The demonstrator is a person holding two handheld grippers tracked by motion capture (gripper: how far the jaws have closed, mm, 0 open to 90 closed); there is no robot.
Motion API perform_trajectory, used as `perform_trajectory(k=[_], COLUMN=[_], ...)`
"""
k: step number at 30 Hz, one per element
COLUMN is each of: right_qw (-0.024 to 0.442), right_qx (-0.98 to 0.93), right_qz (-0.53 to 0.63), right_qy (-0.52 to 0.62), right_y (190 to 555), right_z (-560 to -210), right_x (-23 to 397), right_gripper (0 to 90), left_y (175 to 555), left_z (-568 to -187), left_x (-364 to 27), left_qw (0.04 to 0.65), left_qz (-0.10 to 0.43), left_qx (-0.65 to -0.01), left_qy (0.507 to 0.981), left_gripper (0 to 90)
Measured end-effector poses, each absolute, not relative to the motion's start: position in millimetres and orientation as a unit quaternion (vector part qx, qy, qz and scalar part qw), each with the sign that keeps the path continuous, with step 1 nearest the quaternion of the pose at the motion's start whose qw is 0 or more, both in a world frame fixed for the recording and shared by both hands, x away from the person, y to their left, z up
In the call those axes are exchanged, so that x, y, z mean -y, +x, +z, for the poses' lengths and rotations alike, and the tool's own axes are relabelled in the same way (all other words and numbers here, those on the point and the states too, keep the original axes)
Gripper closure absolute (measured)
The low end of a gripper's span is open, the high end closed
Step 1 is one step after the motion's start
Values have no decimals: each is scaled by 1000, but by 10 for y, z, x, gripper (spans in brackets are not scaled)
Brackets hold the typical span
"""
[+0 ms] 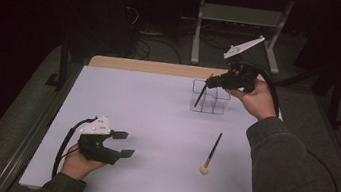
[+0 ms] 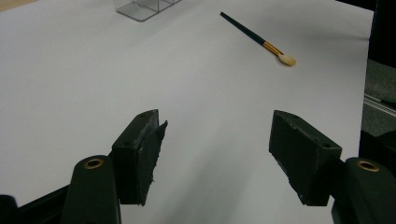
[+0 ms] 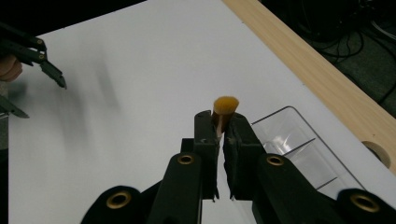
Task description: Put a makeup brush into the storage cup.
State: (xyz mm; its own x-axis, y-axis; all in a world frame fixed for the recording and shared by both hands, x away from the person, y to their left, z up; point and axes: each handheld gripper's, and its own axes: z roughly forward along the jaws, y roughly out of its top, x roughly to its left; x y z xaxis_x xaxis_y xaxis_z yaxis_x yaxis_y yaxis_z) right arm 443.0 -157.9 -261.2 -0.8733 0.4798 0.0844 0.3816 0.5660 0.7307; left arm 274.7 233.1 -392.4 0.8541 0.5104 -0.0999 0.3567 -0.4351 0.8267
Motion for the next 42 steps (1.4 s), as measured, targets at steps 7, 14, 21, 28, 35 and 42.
perform_trajectory(k=[7, 14, 21, 28, 35, 42], right_qw=[68, 72, 80, 87, 91, 95], right_qx=[-879, -874, -873, -872, -868, -868], right_qz=[395, 397, 394, 395, 395, 387], right_qy=[256, 269, 275, 276, 288, 295], right_y=[4524, 4604, 4687, 4750, 4808, 4845], right_z=[-2563, -2525, -2479, -2449, -2468, -2503], right_x=[1571, 1569, 1555, 1531, 1519, 1532], right_gripper=[835, 835, 834, 835, 834, 834], left_y=[2750, 2757, 2762, 2764, 2766, 2770], left_z=[-3935, -3926, -3921, -3916, -3917, -3921], left_x=[-2331, -2346, -2347, -2359, -2374, -2374], left_qw=[466, 465, 468, 467, 468, 469], left_qz=[80, 81, 79, 83, 81, 80], left_qx=[-259, -256, -258, -255, -255, -256], left_qy=[842, 843, 842, 843, 842, 842], left_gripper=[327, 320, 320, 319, 320, 317])
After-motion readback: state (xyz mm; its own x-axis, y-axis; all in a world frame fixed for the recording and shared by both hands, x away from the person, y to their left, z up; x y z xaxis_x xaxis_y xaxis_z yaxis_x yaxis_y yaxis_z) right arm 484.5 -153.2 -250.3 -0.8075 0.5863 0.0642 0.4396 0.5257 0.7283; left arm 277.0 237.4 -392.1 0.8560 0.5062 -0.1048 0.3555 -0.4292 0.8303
